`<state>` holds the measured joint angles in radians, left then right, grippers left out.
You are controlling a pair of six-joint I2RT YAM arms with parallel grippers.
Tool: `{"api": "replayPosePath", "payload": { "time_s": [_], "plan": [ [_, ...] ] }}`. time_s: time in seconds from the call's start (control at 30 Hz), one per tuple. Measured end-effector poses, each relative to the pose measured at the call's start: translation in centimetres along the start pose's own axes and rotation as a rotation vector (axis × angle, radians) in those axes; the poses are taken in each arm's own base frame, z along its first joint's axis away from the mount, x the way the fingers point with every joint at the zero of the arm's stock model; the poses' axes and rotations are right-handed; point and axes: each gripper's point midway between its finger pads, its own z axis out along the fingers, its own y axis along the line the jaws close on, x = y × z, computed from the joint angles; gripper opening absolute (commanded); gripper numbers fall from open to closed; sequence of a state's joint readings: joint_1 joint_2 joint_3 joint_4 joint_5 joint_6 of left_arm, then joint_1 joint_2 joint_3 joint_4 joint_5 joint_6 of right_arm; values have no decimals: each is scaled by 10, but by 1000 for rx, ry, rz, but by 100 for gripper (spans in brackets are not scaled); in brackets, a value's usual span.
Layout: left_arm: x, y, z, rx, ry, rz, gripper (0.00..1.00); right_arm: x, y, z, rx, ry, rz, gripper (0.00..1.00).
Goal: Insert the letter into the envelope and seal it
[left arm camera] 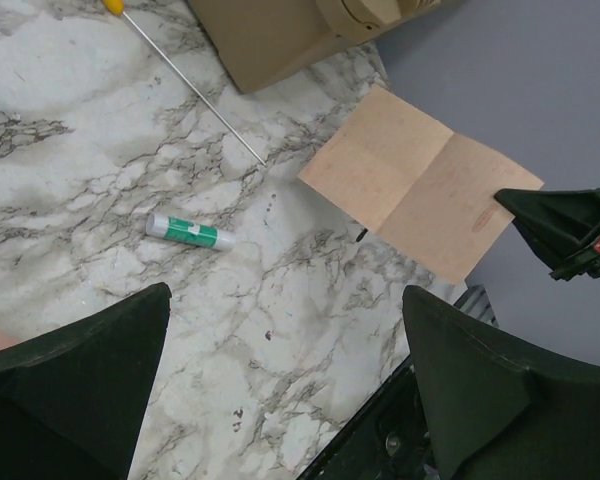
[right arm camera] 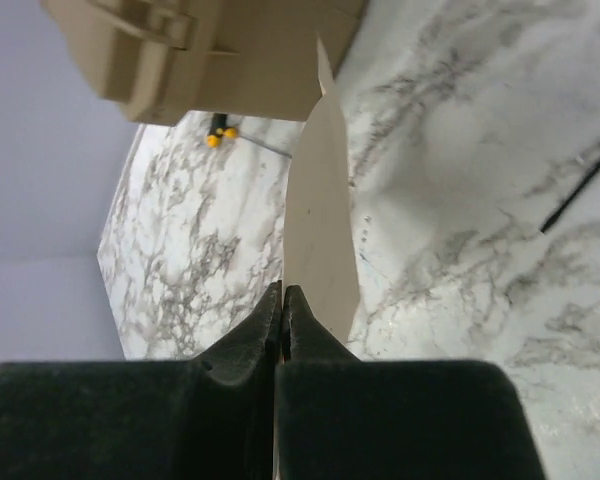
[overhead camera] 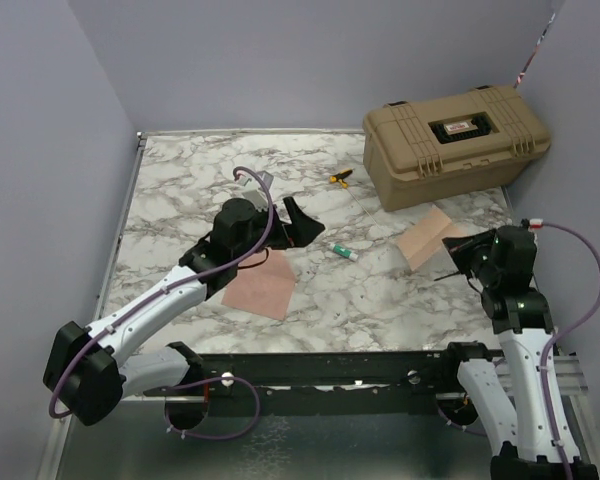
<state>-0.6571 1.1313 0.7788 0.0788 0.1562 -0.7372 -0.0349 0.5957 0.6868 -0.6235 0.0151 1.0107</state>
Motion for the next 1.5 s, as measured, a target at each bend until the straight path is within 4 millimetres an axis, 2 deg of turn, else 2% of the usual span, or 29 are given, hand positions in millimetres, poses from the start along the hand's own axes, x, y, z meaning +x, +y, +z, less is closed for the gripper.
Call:
{"api": "replayPosePath", "payload": {
  "time_s": [0.07, 0.1, 0.13, 0.27, 0.4, 0.53, 0.73, 0.9, 1.03, 1.13, 1.23, 1.33, 1.5],
  "plan": [
    [-8, -5, -1, 4, -17, 15, 99, -4, 22, -5, -71, 23, -92, 0],
    [-12, -8, -2, 5, -23, 23, 99, -5, 40, -8, -134, 54, -170, 0],
    [-16, -11, -3, 7, -29, 33, 99, -5, 44, -8, -152, 59, -187, 0],
    [-35, -29, -8, 28, -42, 94, 99, 12, 90, -25, -396, 214, -429, 0],
    [-56, -53, -10, 71, -46, 171, 99, 26, 123, -56, -640, 306, -615, 0],
    [-63, -58, -6, 73, -29, 235, 99, 33, 145, -90, -840, 331, -736, 0],
    [-67, -60, 1, 75, 9, 344, 99, 44, 159, -121, -1037, 402, -836, 0],
    [-92, -94, 1, 175, -15, 473, 99, 51, 164, -132, -1134, 472, -876, 0],
    [-96, -108, -5, 246, -15, 595, 99, 61, 161, -133, -1166, 540, -884, 0],
    [-83, -108, -6, 300, 37, 666, 99, 68, 160, -136, -1180, 583, -890, 0],
    [-62, -104, -5, 359, 125, 711, 97, 70, 160, -142, -1198, 597, -903, 0],
    [-37, -99, -3, 423, 228, 716, 82, 71, 160, -146, -1215, 597, -922, 0],
    [-17, -97, -9, 492, 317, 715, 68, 78, 155, -150, -1232, 624, -949, 0]
  ]
}}
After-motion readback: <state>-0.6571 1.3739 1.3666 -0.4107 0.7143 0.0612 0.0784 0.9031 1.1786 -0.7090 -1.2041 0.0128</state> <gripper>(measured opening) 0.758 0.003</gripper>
